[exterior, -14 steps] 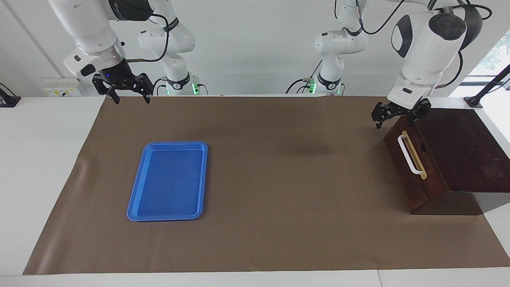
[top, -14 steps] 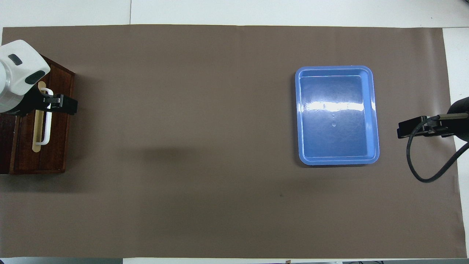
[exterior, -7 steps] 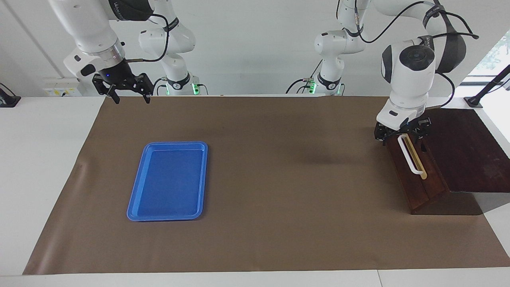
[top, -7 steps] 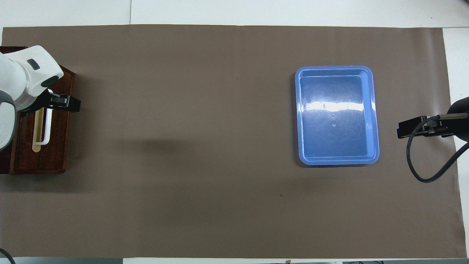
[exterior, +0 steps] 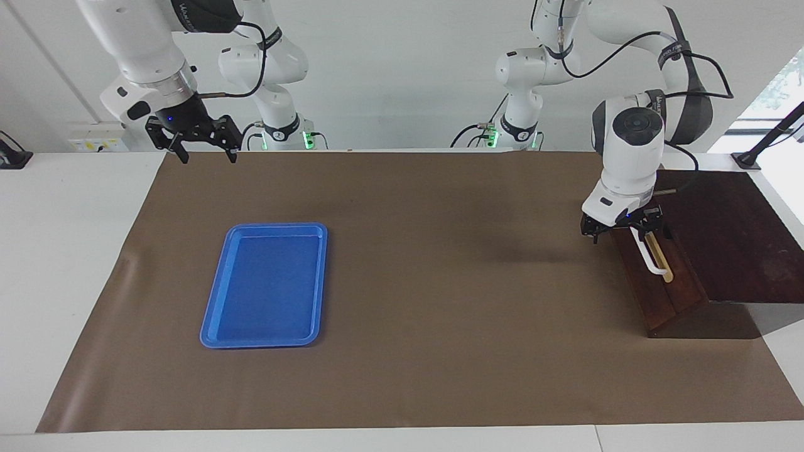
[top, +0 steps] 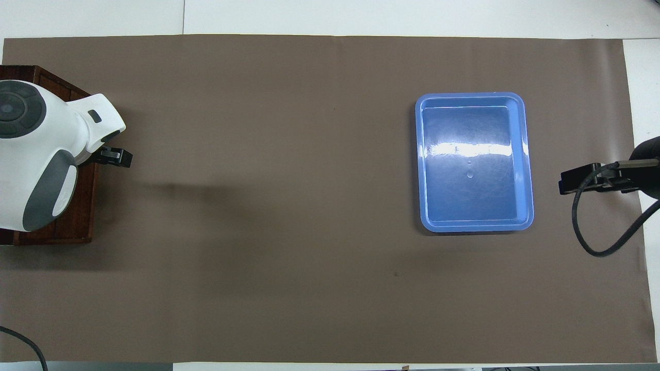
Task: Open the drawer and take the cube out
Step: 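Grasp the white drawer handle with the left gripper, then pull the drawer open toward the robot with the left gripper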
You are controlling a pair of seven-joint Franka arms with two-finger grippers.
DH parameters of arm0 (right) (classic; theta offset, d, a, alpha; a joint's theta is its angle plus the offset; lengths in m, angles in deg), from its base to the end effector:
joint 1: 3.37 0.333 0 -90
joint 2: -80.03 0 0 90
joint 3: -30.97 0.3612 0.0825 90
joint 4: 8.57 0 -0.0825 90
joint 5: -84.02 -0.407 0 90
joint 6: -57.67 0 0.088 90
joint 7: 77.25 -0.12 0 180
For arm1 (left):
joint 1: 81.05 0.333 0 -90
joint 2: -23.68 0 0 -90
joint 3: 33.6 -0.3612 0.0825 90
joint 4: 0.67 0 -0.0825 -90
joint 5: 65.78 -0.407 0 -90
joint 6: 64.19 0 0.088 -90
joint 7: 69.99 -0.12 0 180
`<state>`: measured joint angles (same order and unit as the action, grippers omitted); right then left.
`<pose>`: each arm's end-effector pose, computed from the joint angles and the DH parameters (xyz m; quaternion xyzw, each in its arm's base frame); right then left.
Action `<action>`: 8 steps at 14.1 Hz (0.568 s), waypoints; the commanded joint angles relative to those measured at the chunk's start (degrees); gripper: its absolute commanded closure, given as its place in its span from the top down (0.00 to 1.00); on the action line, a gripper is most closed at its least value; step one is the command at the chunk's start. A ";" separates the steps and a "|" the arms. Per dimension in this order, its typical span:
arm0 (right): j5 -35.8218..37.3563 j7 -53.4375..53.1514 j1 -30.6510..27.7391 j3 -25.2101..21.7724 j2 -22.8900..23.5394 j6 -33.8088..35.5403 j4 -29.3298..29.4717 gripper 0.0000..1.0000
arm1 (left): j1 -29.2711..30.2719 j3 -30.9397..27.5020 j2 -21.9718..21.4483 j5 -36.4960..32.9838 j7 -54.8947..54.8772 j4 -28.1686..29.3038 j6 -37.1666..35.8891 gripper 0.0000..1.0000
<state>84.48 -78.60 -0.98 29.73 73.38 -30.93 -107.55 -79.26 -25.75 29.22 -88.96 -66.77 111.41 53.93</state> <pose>0.5301 0.0090 0.6417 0.9995 -0.0016 -0.0325 0.0035 0.6067 -0.0369 0.4545 -0.9782 0.1178 -0.0191 0.1702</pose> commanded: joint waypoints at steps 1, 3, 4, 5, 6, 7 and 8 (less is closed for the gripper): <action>0.86 1.44 -0.98 0.71 -1.17 0.35 -1.13 1.00 | 0.15 -2.56 -0.35 -1.25 1.17 2.00 3.87 1.00; 0.86 1.44 -0.98 0.71 -1.17 0.35 -1.13 1.00 | 0.15 -3.37 -0.35 -1.25 1.44 3.05 5.02 1.00; 0.86 1.44 -0.98 0.71 -1.17 0.35 -1.13 1.00 | 0.15 -3.98 -0.35 -1.25 1.44 3.75 5.89 1.00; 0.86 1.44 -0.98 0.71 -1.17 0.35 -1.13 1.00 | 0.15 -4.24 -0.35 -1.25 1.44 4.20 6.68 1.00; 0.77 1.44 -0.98 0.71 -1.17 0.35 -1.13 1.00 | 0.15 -4.51 -0.35 -1.25 1.44 4.98 7.73 1.00; 0.86 1.44 -0.98 0.71 -1.17 0.35 -1.13 1.00 | 0.15 -4.86 -0.35 -1.25 1.44 5.86 8.61 1.00; 0.86 1.44 -0.98 0.71 -1.17 0.27 -1.13 1.00 | 0.15 -4.95 -0.35 -1.25 1.61 6.74 9.49 1.00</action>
<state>84.48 -78.60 -0.98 29.73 73.38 -30.93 -107.55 -79.11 -30.18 29.45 -88.97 -66.56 115.32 60.18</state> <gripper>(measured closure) 0.000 0.000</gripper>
